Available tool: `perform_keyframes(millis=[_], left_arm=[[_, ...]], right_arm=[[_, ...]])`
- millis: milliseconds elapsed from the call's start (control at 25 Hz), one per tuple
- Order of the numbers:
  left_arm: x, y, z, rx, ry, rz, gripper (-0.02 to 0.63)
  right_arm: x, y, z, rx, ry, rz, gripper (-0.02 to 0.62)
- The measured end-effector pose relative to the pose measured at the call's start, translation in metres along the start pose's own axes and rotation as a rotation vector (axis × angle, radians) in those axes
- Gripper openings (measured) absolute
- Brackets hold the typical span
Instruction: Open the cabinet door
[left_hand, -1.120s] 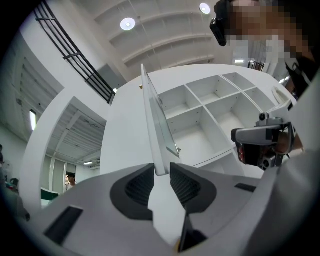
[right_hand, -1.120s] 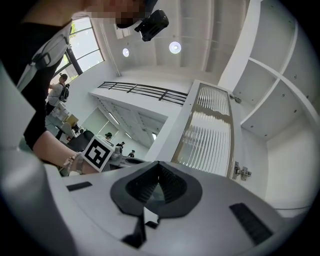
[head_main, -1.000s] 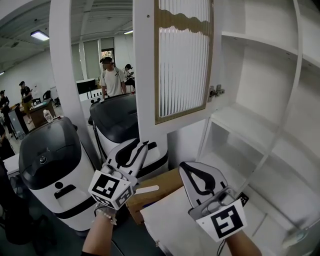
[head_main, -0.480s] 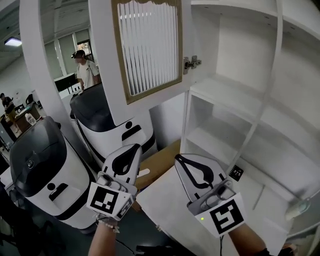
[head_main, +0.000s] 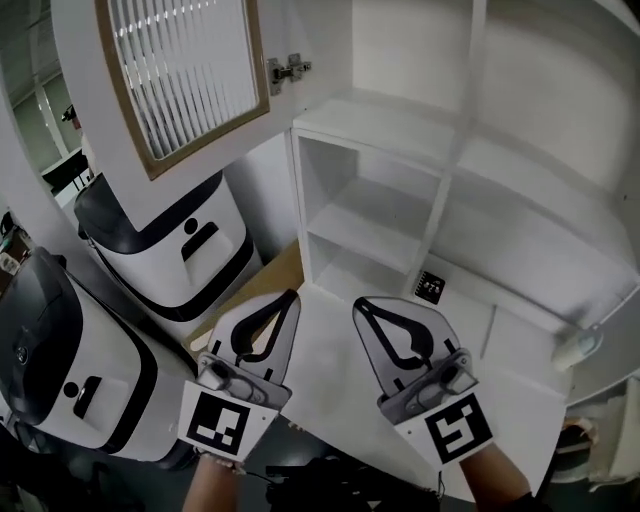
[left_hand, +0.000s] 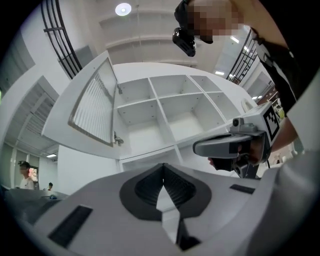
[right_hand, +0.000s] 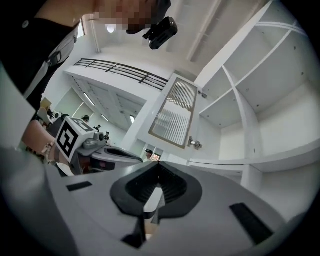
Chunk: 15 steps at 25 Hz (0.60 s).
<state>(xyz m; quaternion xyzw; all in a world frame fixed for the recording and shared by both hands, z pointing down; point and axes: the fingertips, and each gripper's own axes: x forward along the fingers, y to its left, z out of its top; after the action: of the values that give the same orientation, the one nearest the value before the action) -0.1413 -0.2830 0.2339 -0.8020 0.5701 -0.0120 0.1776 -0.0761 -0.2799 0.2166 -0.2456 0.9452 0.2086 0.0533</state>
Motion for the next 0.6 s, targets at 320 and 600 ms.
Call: perform_keyframes(millis=[320, 600], left_arm=[[0.022, -0.075, -0.014, -0.03, -0.004, -0.209, 0.002], [0.028, -0.131, -0.022, -0.029, 0.001, -0.38, 0.002]], right_arm=[[-0.063, -0.015, -0.026, 0.008, 0.098, -0.163, 0.002], [-0.12, -0.027, -0.052, 0.072, 0.193, -0.28, 0.002]])
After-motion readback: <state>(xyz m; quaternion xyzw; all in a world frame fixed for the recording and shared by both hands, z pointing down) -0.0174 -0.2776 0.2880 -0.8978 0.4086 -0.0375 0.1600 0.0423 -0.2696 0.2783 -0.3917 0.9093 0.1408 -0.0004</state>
